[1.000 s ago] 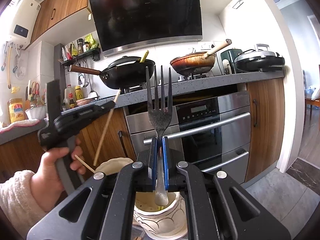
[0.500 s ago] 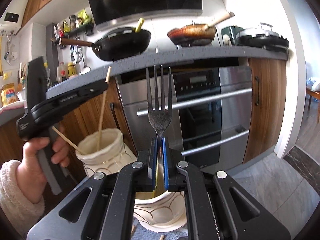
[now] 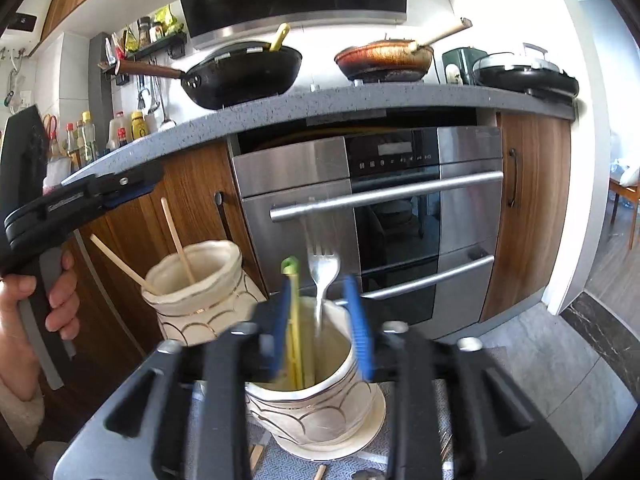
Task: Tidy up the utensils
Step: 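Carry both items over the holder and release them inside, opening both tools, then withdraw both tools from the holder toward the remaining utensils, then grasp a chopstick with the left tool while the right tool grasps the gold fork, lift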
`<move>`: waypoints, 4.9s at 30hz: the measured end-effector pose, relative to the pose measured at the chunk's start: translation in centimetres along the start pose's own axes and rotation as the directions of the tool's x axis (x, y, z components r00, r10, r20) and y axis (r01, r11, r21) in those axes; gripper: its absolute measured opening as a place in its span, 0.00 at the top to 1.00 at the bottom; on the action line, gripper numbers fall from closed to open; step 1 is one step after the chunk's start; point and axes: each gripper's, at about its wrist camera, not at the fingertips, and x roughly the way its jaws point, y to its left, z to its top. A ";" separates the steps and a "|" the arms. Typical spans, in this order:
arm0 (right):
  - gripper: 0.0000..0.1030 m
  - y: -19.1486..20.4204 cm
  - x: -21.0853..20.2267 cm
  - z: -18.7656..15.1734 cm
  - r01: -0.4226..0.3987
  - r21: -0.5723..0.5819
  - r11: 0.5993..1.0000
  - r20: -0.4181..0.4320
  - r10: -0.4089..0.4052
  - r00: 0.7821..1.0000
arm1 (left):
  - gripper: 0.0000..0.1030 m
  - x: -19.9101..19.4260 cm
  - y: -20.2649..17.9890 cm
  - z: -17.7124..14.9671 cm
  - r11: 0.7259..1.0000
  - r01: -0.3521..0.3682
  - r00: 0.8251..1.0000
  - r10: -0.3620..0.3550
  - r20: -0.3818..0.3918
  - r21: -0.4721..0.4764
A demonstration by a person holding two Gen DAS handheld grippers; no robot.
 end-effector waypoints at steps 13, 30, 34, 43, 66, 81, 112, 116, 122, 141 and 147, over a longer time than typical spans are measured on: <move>0.05 -1.1 -5.0 1.8 -0.014 0.034 0.999 0.076 0.012 0.997 | 0.09 -7.4 -0.5 -1.9 0.994 -0.109 0.994 0.109 0.020 0.012; 0.05 -1.9 -8.2 -2.5 0.126 0.017 0.992 0.004 -0.126 0.992 | 0.05 -8.9 -7.9 -10.1 0.975 -0.159 0.979 0.175 -0.101 0.153; 0.05 -2.6 -8.4 -4.9 0.165 -0.002 0.986 -0.058 -0.165 0.985 | 0.05 -8.0 -9.1 -12.5 0.980 -0.116 0.977 0.142 -0.158 0.164; 0.05 -4.0 -9.2 -9.7 0.218 -0.019 0.976 -0.186 -0.217 0.958 | 0.05 -6.5 -8.7 -16.9 0.986 -0.098 0.949 0.135 -0.286 0.138; 0.47 -1.4 -4.7 -11.8 0.179 -0.099 0.979 -0.386 -0.204 0.900 | 0.18 -4.8 -9.4 -20.6 0.982 0.006 0.864 0.090 -0.496 0.188; 0.85 -1.1 -4.2 -12.6 0.127 -0.102 0.987 -0.459 -0.160 0.874 | 0.92 -4.8 -9.7 -20.5 0.970 0.050 0.843 0.087 -0.530 0.238; 0.95 -3.8 -2.6 -11.3 0.137 -0.098 0.986 -0.473 -0.167 0.865 | 0.94 -1.4 -5.7 -18.5 0.986 -0.011 0.817 0.105 -0.568 0.167; 0.95 -3.4 -4.2 -10.6 0.119 -0.099 0.988 -0.410 -0.150 0.900 | 0.94 -2.2 -5.2 -18.4 0.989 -0.012 0.836 0.089 -0.542 0.144; 0.95 -2.8 -7.0 -8.6 0.083 -0.078 0.994 -0.245 -0.099 0.964 | 0.94 -4.7 -4.5 -17.3 0.999 0.034 0.901 -0.013 -0.434 0.041; 0.95 1.2 -13.0 -6.3 0.078 -0.141 0.987 0.096 -0.065 0.993 | 0.94 -11.7 -5.7 -13.4 0.996 0.077 0.993 -0.072 -0.091 0.047; 0.95 1.6 -13.3 -4.1 0.097 -0.093 0.991 0.157 -0.082 0.984 | 0.94 -12.8 -5.4 -11.1 0.997 0.068 0.997 -0.069 0.031 0.046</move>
